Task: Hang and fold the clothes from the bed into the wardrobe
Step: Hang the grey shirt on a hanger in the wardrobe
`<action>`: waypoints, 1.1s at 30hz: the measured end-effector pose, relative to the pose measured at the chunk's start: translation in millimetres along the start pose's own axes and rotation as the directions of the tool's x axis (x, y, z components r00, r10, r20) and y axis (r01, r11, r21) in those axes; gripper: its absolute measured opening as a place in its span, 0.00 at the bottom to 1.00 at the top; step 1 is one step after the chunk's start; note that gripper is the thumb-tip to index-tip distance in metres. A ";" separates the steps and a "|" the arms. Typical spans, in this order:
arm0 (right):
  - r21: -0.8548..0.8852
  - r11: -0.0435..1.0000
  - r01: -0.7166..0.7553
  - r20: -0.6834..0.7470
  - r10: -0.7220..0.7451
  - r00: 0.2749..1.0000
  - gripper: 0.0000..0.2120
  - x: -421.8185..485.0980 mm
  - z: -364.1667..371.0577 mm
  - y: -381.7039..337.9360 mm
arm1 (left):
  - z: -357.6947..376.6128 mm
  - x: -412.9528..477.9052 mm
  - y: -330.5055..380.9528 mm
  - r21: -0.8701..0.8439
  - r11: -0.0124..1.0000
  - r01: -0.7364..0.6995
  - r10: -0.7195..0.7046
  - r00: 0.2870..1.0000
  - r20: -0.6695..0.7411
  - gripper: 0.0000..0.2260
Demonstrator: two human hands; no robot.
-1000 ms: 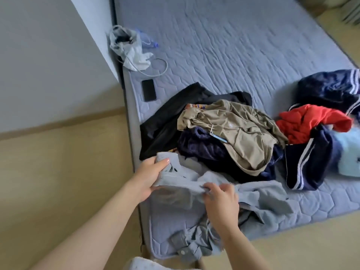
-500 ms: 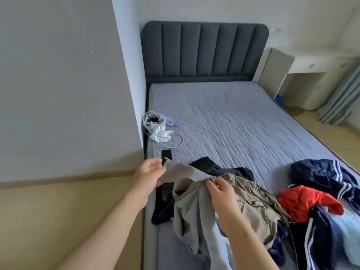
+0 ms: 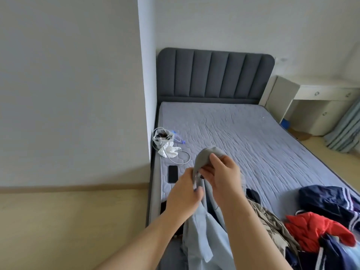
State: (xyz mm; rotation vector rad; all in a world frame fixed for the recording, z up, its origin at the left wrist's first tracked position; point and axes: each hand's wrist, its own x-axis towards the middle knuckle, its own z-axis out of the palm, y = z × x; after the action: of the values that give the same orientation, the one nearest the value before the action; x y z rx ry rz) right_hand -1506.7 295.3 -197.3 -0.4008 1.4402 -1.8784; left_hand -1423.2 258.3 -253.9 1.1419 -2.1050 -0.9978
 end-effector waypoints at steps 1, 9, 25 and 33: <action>0.028 0.999 0.016 0.001 -0.016 1.000 0.10 -1.7 1.0 -3.3 | 1.3 1.9 -4.7 -0.008 0.999 0.048 -0.048 0.999 -0.013 0.08; 0.127 0.975 0.183 -0.012 -0.183 0.983 0.08 -13.5 -0.8 -49.8 | -41.6 36.3 12.4 -0.287 0.950 0.126 -0.187 0.963 -0.193 0.09; 0.016 0.987 0.157 -0.130 -0.153 0.980 0.09 -30.2 -0.8 -49.0 | -110.0 6.6 18.0 0.010 0.996 -0.088 0.087 0.956 -0.280 0.10; -0.004 0.979 -0.202 -0.219 0.196 0.956 0.09 -33.7 -19.7 33.1 | -82.2 -30.0 -72.9 0.266 0.938 0.224 -0.215 0.975 -0.064 0.09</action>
State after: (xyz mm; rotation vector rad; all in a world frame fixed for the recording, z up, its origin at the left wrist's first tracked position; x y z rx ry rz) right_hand -1484.1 329.1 -228.5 -0.0582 1.5861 -1.7830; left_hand -1314.1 228.7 -268.4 1.5470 -2.1700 -0.7920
